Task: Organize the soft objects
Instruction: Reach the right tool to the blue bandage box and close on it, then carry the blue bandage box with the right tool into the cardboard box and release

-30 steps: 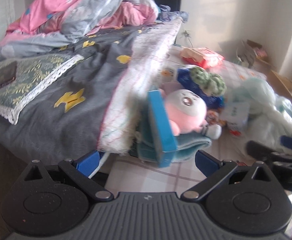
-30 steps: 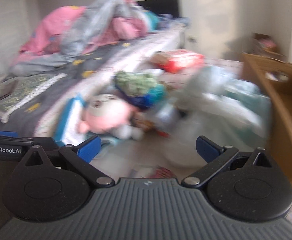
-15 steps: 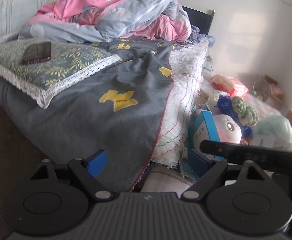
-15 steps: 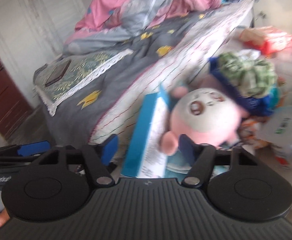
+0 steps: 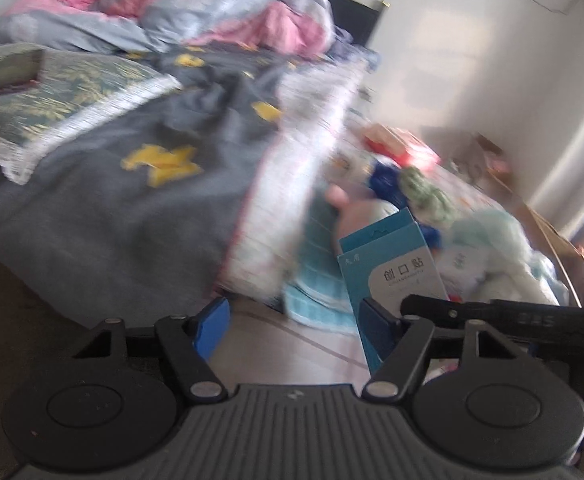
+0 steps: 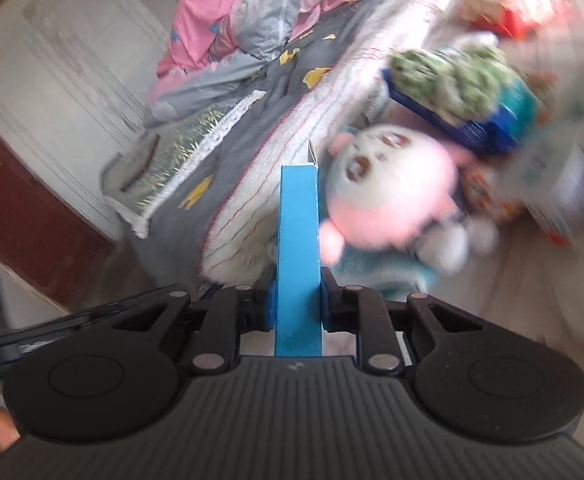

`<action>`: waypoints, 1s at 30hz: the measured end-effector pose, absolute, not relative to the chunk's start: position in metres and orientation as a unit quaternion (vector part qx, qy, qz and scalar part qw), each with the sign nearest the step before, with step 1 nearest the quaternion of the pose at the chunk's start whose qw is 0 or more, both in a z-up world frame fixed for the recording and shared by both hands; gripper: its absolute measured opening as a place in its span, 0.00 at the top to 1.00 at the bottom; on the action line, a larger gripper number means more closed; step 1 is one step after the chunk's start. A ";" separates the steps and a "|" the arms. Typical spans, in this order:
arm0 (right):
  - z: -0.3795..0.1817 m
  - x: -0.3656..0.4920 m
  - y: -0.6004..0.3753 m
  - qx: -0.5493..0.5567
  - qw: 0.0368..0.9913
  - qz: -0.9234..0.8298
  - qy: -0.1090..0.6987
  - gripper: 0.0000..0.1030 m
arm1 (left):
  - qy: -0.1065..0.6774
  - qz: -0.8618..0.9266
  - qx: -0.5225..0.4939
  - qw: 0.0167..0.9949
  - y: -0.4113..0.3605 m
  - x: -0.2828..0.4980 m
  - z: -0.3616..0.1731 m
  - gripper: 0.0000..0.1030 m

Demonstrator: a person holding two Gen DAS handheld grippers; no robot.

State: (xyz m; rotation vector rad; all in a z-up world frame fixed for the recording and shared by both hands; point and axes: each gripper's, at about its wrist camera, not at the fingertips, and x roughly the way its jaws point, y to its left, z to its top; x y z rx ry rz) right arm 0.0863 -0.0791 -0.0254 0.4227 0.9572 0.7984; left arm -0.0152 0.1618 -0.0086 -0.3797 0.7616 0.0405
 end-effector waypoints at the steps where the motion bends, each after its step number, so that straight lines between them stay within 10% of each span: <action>1: -0.030 0.082 -0.092 0.218 0.783 0.367 0.453 0.82 | 0.377 0.008 -0.185 0.907 0.158 -0.013 -0.012 0.33; 21: -0.066 0.061 -0.155 0.165 0.829 0.248 0.473 0.43 | 0.491 -0.179 -0.106 0.846 0.062 0.015 -0.062 0.47; 30: -0.065 0.065 -0.143 0.139 0.827 0.268 0.475 0.40 | 0.499 -0.209 -0.092 0.836 0.040 0.022 -0.070 0.47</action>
